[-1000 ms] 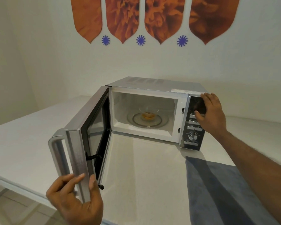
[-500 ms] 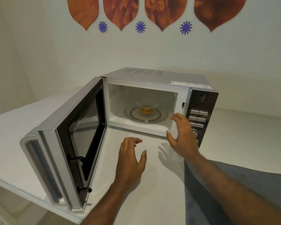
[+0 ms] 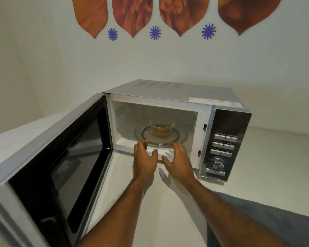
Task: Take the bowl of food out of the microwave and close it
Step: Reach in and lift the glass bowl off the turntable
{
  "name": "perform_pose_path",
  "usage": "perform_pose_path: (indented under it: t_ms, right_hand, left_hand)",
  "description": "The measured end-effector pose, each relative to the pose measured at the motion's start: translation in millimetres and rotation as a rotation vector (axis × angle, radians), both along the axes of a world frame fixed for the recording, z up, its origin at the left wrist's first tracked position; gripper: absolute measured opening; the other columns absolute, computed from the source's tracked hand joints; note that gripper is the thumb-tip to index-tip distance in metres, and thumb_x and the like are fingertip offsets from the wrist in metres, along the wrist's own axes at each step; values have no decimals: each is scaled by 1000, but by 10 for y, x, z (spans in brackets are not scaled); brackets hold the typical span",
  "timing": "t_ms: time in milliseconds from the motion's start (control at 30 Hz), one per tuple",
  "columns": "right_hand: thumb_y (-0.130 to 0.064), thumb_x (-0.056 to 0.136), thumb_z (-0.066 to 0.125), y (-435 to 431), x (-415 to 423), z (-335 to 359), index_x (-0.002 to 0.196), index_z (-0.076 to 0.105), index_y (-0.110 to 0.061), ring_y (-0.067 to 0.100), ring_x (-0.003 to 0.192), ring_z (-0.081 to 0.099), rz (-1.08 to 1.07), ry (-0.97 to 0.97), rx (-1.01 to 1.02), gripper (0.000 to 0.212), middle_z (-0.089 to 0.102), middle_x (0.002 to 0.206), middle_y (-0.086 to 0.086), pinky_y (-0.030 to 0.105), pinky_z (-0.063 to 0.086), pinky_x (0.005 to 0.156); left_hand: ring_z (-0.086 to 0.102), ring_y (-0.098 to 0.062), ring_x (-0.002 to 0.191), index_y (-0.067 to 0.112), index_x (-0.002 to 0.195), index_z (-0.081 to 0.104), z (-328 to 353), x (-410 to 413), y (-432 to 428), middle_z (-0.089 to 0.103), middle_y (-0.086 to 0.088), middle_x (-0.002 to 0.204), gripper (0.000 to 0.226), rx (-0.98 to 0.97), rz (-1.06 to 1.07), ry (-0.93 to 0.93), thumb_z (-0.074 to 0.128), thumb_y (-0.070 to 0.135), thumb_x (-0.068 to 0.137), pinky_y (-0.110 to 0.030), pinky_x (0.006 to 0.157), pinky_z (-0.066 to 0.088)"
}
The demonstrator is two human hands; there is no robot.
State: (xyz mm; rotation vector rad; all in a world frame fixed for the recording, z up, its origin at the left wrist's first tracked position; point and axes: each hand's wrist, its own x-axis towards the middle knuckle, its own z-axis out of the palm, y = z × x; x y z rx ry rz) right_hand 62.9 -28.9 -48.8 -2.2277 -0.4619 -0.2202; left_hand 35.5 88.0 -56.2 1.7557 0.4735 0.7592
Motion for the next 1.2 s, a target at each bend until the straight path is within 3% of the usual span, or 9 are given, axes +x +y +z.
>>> perform_pose_path:
  t_ms: [200, 300, 367, 467, 533, 667, 900, 1000, 1200]
  right_hand:
    - [-20, 87, 70, 160, 453, 161, 127, 50, -16, 16, 98, 61, -39, 97, 212, 46, 60, 121, 3, 25, 55, 83]
    - [-17, 90, 67, 244, 654, 228, 87, 57, -18, 15, 71, 63, -65, 176, 273, 10, 66, 87, 6, 33, 59, 74]
    - [-19, 93, 62, 285, 789, 227, 72, 51, -12, 15, 63, 58, -88, 272, 266, 25, 58, 71, 4, 38, 56, 72]
    - [-15, 91, 61, 379, 942, 282, 89, 54, -16, 16, 73, 56, -164, 313, 392, 7, 57, 88, 3, 34, 53, 73]
    - [-15, 90, 63, 451, 1093, 326, 124, 53, -9, 19, 87, 58, -194, 260, 455, 36, 63, 108, 9, 31, 50, 79]
    - [-29, 91, 62, 523, 1265, 358, 147, 31, -15, 30, 120, 58, -185, 388, 597, 66, 54, 141, 12, 30, 45, 87]
    - [-35, 95, 52, 584, 1441, 336, 153, 22, -20, 33, 127, 51, -130, 443, 560, 67, 46, 149, 13, 28, 40, 87]
    - [-34, 95, 51, 616, 1438, 332, 151, 30, -16, 33, 126, 53, -106, 418, 527, 62, 50, 145, 14, 33, 45, 97]
    - [-25, 94, 54, 613, 1326, 359, 142, 43, -13, 32, 123, 56, -90, 363, 602, 50, 57, 137, 15, 45, 47, 104]
  left_hand:
    - [59, -24, 111, 12, 124, 53, 256, 577, 165, 59, -7, 124, 40, 21, -3, 89, 67, 19, 88, -31, 92, 50]
    - [60, -25, 112, 10, 125, 54, 348, 780, 266, 61, -8, 123, 38, -46, 19, 86, 63, 23, 91, -31, 89, 48]
    - [60, -25, 109, 9, 123, 56, 381, 904, 319, 63, -9, 118, 33, -103, 37, 88, 60, 21, 93, -29, 84, 43]
    - [59, -28, 111, 7, 125, 59, 420, 1064, 360, 65, -10, 117, 36, -253, -7, 109, 54, 28, 97, -34, 94, 46]
    - [57, -25, 103, 8, 129, 57, 429, 1193, 369, 65, -12, 120, 45, -287, -46, 146, 49, 40, 98, -36, 91, 43]
    - [49, -20, 93, 14, 134, 51, 417, 1361, 408, 59, -9, 117, 54, -235, -95, 231, 37, 51, 99, -35, 84, 34]
    - [51, -16, 75, 18, 105, 58, 377, 1434, 436, 58, -4, 89, 33, -365, -96, 258, 40, 45, 98, -29, 63, 42]
    - [53, -16, 72, 12, 112, 62, 378, 1430, 415, 60, -6, 88, 37, -319, -94, 272, 40, 39, 99, -24, 53, 46]
    - [59, -24, 97, 19, 121, 61, 385, 1342, 303, 66, -11, 113, 33, -355, -68, 128, 37, 32, 101, -35, 82, 47]
